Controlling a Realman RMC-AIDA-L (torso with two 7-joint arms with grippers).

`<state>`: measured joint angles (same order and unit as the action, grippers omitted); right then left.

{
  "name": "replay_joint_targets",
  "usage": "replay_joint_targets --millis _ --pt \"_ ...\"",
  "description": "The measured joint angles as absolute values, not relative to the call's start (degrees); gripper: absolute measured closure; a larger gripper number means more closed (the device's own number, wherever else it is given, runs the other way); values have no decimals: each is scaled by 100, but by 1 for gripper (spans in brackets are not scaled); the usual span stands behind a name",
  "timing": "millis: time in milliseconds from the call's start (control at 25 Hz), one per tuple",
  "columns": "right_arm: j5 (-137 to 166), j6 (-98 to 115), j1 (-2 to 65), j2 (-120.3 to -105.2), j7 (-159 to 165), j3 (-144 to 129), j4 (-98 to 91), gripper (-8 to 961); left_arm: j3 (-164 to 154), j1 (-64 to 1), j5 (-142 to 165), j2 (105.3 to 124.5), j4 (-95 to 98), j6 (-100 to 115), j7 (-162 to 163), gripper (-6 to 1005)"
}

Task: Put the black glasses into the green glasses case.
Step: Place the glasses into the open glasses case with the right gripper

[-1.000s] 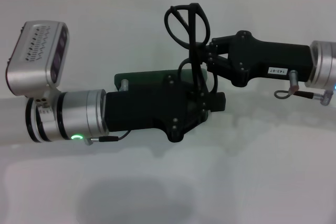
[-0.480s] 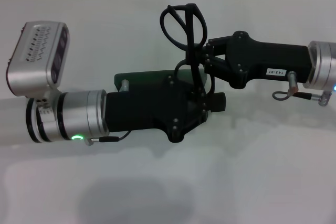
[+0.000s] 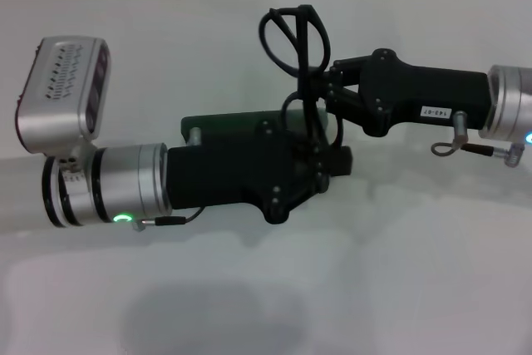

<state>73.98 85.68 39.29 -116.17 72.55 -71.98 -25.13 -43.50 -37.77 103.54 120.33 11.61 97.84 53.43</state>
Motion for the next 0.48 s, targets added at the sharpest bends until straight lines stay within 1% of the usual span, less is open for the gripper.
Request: replay_joint_targets --millis 320,480 --pt "7534 7714 3820 -11533 6919 -7183 -2605 762 -4356 -3443 10440 11979 1451 9445 5357 958" --pt "7737 7608 3842 -11503 6903 -7166 -2712 761 -4359 -3036 10729 11936 2015 9216 5402 958"
